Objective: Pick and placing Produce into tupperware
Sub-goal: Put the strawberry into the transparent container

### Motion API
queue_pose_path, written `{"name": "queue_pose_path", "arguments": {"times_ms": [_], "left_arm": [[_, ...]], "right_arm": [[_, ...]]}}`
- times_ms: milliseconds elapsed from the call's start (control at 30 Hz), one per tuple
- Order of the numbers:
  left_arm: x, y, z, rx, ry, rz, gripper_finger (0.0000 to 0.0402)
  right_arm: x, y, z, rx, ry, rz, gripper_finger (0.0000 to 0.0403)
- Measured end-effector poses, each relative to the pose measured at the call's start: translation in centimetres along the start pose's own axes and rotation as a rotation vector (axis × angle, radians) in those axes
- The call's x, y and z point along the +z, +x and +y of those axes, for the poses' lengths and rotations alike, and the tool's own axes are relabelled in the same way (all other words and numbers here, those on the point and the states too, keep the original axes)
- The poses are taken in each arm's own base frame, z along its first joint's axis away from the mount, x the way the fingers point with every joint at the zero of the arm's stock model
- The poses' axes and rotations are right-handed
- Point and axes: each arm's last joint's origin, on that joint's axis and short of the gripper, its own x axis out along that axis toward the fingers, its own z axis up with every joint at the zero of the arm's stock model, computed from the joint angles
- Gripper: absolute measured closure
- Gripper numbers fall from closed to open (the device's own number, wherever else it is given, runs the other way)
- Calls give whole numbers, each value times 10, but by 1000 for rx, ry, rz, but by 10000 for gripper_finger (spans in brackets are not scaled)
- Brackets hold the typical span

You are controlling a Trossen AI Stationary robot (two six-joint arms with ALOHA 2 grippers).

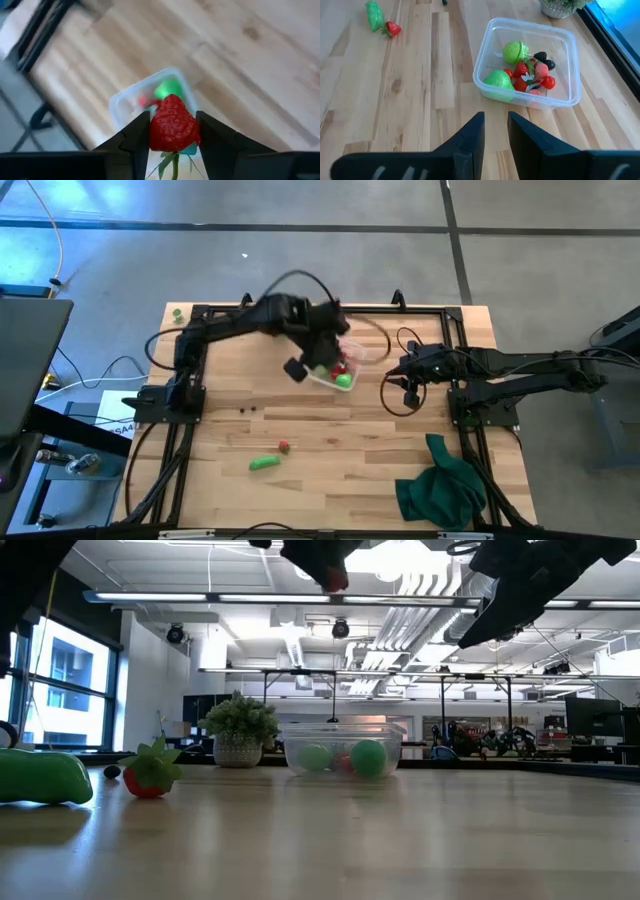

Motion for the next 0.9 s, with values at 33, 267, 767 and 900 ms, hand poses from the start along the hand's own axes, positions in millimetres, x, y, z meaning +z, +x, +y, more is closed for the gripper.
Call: {"name": "queue_pose_path", "arguments": {"times_ms": [33,267,767,900], "left_arm": [[-7,-4,5,17,-28,-4,269],[-42,-7,36,45,-163,-140,269],[-75,114,50,-194,-240,-38,269],[-88,145,39,-233,-264,-9,269]], "right_arm": [[0,0,0,0,0,-2,327],[0,0,0,1,0,-1,327],[0,0,0,5,0,-1,327],[0,0,0,5,0,-2,327]]}}
